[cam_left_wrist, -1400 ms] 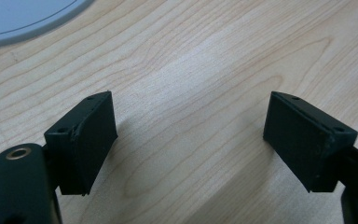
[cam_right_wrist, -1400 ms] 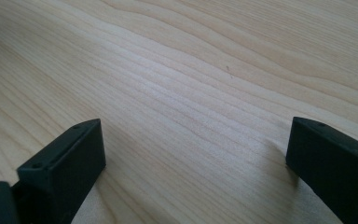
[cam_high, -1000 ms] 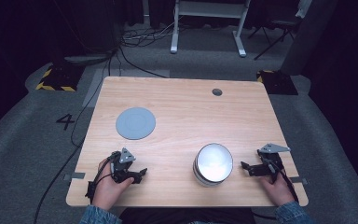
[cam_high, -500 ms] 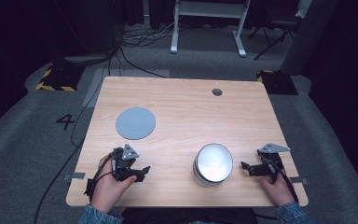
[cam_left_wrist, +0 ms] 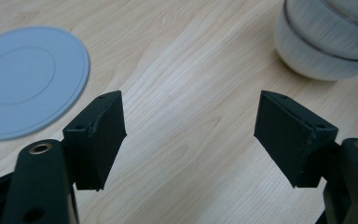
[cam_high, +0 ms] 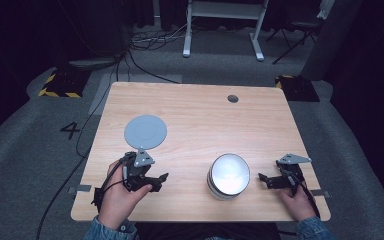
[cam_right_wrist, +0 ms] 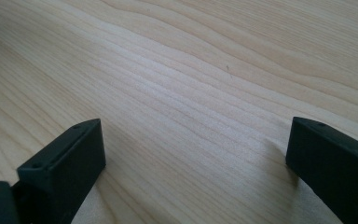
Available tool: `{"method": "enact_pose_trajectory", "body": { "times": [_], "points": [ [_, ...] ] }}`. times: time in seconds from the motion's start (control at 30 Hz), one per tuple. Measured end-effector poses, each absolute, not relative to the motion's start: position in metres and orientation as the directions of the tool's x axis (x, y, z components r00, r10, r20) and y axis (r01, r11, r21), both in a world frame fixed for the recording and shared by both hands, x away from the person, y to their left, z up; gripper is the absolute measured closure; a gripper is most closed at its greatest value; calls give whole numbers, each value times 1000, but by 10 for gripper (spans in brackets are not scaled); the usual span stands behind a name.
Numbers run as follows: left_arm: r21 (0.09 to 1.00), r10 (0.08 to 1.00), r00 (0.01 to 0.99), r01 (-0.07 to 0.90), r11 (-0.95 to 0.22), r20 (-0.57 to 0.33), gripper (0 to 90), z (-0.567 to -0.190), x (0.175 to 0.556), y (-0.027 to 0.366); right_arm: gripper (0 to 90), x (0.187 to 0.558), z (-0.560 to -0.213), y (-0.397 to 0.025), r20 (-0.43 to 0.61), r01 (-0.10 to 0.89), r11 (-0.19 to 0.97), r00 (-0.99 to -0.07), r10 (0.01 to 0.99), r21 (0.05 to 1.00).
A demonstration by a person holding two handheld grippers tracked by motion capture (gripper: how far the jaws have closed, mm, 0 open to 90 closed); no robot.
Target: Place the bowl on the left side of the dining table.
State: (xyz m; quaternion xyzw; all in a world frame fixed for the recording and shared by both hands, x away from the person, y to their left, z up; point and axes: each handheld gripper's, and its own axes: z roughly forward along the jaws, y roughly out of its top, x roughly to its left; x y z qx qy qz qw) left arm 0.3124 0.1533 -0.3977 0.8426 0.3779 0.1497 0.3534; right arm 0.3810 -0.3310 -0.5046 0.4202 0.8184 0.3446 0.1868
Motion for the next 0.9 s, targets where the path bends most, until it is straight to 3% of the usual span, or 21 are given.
{"method": "enact_pose_trajectory", "body": {
  "times": [0.47, 0.9],
  "points": [
    [747, 704, 710, 452, -487, 29, 251, -374, 313, 133, 47, 381, -505, -331, -16, 559, 409, -576, 817, 721],
    [756, 651, 759, 418, -504, 15, 252, -372, 333, 108, 47, 381, -505, -331, -19, 559, 409, -574, 819, 721]
  ]
}}
